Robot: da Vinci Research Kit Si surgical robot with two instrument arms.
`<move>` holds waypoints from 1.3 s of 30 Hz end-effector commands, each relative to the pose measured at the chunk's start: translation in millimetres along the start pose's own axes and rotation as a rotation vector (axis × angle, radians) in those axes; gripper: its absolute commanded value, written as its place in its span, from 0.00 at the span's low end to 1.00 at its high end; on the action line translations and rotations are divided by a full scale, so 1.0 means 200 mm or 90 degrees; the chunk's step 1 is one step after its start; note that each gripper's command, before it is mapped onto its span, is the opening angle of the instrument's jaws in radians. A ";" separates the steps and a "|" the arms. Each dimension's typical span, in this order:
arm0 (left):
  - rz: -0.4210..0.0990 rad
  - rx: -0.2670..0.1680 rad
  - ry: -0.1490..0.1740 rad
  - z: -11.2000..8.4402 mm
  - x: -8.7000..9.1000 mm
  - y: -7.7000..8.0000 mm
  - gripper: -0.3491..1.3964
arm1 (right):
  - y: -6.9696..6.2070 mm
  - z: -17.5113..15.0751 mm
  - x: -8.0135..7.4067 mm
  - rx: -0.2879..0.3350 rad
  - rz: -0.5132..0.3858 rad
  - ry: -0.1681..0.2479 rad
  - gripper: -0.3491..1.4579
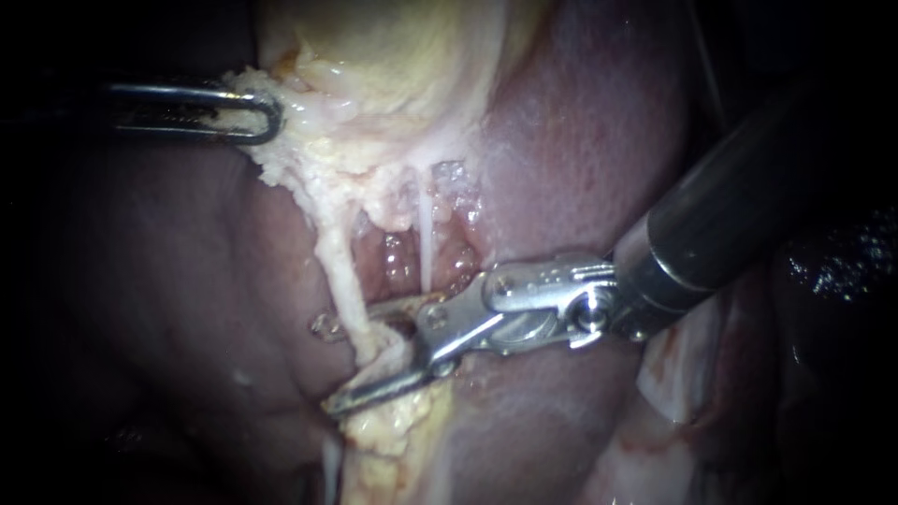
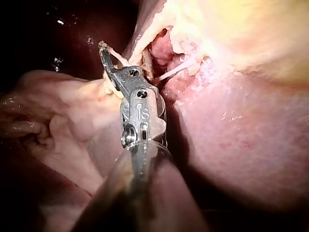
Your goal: Clipping first clip left tube
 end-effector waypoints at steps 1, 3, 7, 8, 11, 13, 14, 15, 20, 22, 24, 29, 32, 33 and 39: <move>0.000 0.000 0.000 0.000 0.000 0.000 0.00 | -0.001 0.000 0.000 0.001 0.002 0.003 0.46; 0.000 0.000 0.000 0.000 0.000 0.000 0.00 | -0.004 0.001 0.001 0.004 0.005 0.009 0.46; 0.000 0.000 0.000 0.000 0.000 0.000 0.00 | -0.012 0.004 0.004 0.011 0.010 0.015 0.46; 0.000 0.000 0.000 0.000 0.000 0.000 0.00 | -0.014 0.004 0.005 0.017 0.013 0.016 0.45; 0.000 0.000 0.000 0.000 0.000 0.000 0.00 | -0.021 0.007 0.008 0.041 0.014 0.019 0.44; 0.000 0.000 0.000 0.000 0.000 0.000 0.00 | -0.024 0.008 0.009 0.053 0.014 0.021 0.44; 0.000 0.000 0.000 0.000 0.000 0.000 0.00 | -0.025 0.008 0.010 0.058 0.012 0.020 0.43; 0.000 0.000 0.000 0.000 0.000 0.000 0.00 | -0.026 0.009 0.010 0.063 0.011 0.019 0.43; 0.000 0.000 0.000 0.000 0.000 0.000 0.00 | -0.026 0.008 0.011 0.077 0.011 0.018 0.35; 0.000 0.000 0.000 0.000 0.000 0.000 0.00 | -0.026 0.007 0.011 0.076 0.015 0.018 0.30; 0.000 0.000 0.000 0.000 0.000 0.000 0.00 | -0.026 0.006 0.011 0.074 0.019 0.018 0.24; 0.000 0.000 0.000 0.000 0.000 0.000 0.00 | -0.025 0.003 0.011 0.073 0.024 0.019 0.10; 0.000 0.000 0.000 0.000 0.000 0.000 0.00 | -0.025 0.002 0.010 0.074 0.046 0.017 0.00; 0.000 0.000 0.000 0.000 0.000 0.000 0.00 | -0.024 0.002 0.010 0.072 0.057 0.017 0.00; 0.000 0.000 0.000 0.000 0.000 0.000 0.00 | -0.022 -0.001 0.009 0.073 0.061 0.017 0.00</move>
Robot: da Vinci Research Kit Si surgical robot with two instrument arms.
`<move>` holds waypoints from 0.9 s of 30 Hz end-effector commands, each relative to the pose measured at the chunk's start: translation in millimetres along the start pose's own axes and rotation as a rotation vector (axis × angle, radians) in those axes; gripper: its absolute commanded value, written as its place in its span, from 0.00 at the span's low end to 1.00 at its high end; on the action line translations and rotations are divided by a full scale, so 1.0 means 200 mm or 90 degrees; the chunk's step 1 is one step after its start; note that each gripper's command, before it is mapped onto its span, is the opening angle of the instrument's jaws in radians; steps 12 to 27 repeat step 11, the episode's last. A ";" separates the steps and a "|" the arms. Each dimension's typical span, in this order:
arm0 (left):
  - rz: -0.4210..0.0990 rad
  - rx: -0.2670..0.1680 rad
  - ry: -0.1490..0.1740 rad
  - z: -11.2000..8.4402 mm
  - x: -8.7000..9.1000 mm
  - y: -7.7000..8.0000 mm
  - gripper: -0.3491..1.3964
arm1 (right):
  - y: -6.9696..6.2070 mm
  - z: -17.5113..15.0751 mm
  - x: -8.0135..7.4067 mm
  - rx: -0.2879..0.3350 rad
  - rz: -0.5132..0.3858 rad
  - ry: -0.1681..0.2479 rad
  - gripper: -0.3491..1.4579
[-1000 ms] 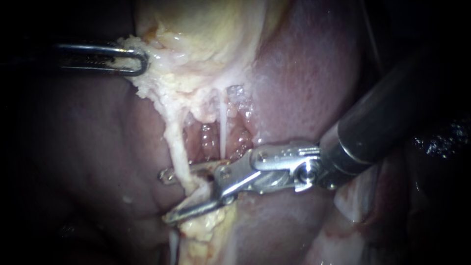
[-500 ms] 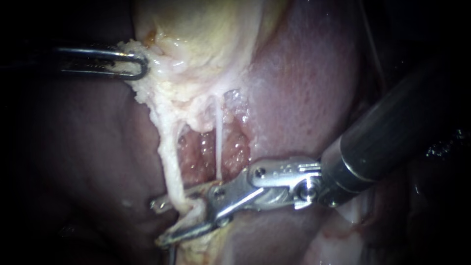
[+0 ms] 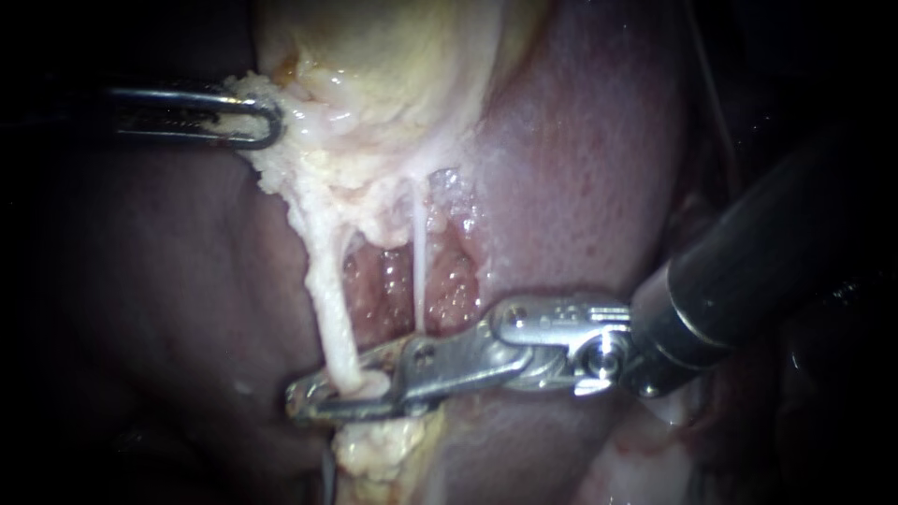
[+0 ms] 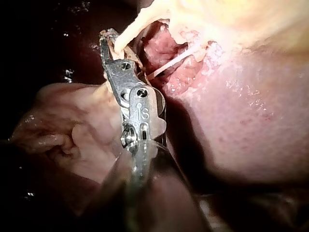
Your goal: Clipping first clip left tube
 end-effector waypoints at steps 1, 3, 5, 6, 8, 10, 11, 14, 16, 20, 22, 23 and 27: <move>0.000 0.000 0.000 0.000 0.000 0.000 0.00 | 0.000 0.000 0.000 0.001 0.000 0.000 0.00; 0.000 0.000 0.000 0.000 0.000 0.000 0.00 | 0.000 0.000 0.000 0.001 0.003 0.000 0.00; 0.000 0.000 0.000 0.000 0.000 0.000 0.00 | 0.000 0.000 0.000 0.001 0.003 0.000 0.00; 0.000 0.000 0.000 0.000 0.000 0.000 0.00 | 0.000 0.000 0.000 0.001 0.003 0.000 0.00; 0.000 0.000 0.000 0.000 0.000 0.000 0.00 | 0.000 0.000 0.000 0.001 0.003 0.000 0.00; 0.000 0.000 0.000 0.000 0.000 0.000 0.00 | 0.000 0.000 0.000 0.001 0.011 0.000 0.00; 0.000 0.000 0.000 0.000 0.000 0.000 0.00 | 0.000 0.000 0.000 0.001 0.018 0.000 0.06; 0.000 0.000 0.000 0.000 0.000 0.000 0.00 | 0.000 0.000 0.000 0.001 0.018 0.000 0.06; 0.000 0.000 0.000 0.000 0.000 0.000 0.00 | 0.000 0.000 0.000 0.001 0.018 0.000 0.06; 0.000 0.000 0.000 0.000 0.000 0.000 0.00 | 0.000 0.000 0.000 0.001 0.018 0.000 0.06; 0.000 0.000 0.000 0.000 0.000 0.000 0.00 | 0.000 0.000 0.000 0.001 0.018 0.000 0.06; 0.000 0.000 0.000 0.000 0.000 0.000 0.00 | 0.000 0.000 0.000 0.001 0.018 0.000 0.06; 0.000 0.000 0.000 0.000 0.000 0.000 0.00 | 0.000 0.000 0.000 0.001 0.018 0.000 0.06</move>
